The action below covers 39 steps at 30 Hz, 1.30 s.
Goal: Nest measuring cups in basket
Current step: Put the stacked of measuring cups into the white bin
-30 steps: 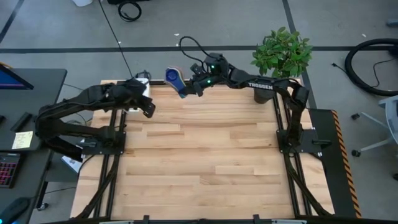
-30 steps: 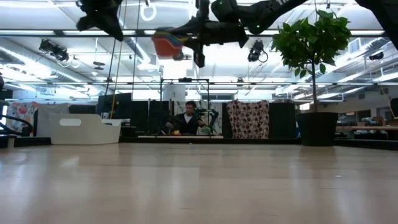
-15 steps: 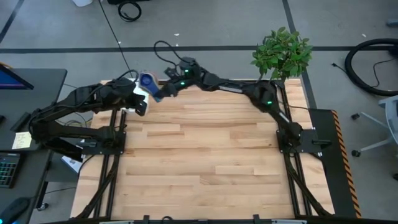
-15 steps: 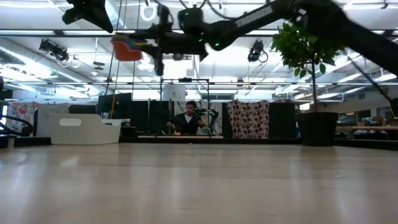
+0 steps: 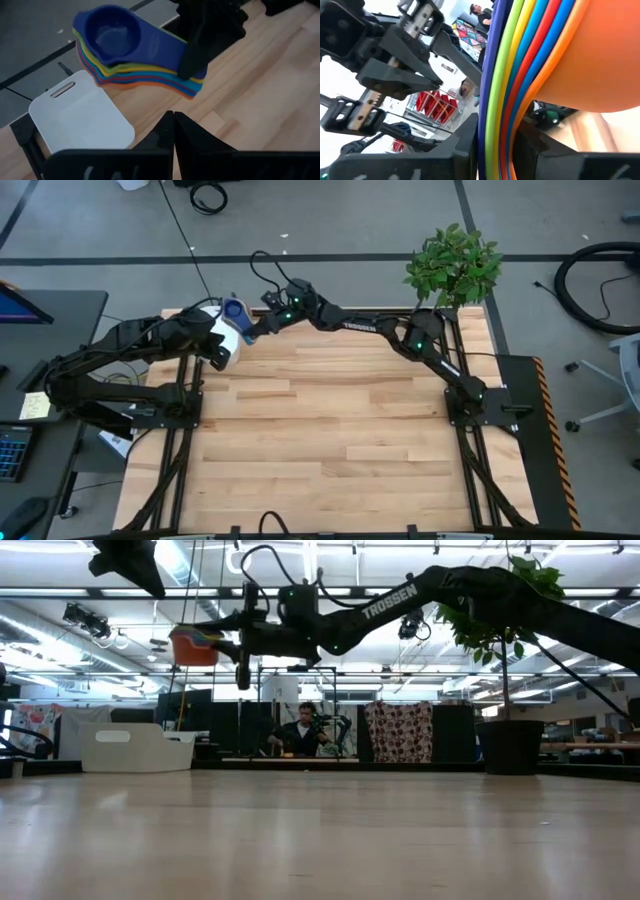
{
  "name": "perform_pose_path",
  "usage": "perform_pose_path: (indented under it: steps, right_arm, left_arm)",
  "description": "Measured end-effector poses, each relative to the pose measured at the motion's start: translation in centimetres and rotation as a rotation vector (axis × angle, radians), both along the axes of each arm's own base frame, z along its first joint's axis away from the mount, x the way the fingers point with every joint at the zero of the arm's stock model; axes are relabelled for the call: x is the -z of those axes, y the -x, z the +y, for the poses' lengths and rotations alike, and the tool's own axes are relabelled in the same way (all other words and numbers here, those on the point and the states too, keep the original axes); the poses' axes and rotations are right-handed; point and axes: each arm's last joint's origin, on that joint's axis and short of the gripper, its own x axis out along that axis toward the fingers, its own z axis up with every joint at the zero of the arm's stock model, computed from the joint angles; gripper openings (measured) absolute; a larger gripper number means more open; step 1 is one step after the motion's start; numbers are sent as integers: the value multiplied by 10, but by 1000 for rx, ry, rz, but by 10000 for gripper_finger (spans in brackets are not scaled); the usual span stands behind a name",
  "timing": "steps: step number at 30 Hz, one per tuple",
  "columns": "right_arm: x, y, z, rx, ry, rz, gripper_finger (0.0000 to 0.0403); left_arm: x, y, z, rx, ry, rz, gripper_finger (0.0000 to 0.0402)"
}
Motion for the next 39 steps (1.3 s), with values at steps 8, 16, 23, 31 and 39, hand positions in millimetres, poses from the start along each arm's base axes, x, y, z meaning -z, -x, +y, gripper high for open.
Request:
perform_pose_path:
  steps: [8, 16, 23, 31, 39]
  right_arm:
    - [-4, 3, -5, -14, 6, -24, 87]
    - [-7, 3, -4, -46, 26, -61, 87]
    - [-8, 3, -2, -58, 29, -65, 87]
    - [-8, 3, -1, -76, 52, -76, 87]
    - [-9, 4, -3, -72, 62, -94, 87]
  left_arm:
    - [0, -1, 0, 9, 19, -5, 8]
    - [1, -1, 0, -36, 64, -48, 17]
    - [4, -8, 2, -53, 35, -5, 75]
    - [8, -16, 8, -85, 38, 33, 162]
    - [8, -14, 12, -263, 153, -98, 190]
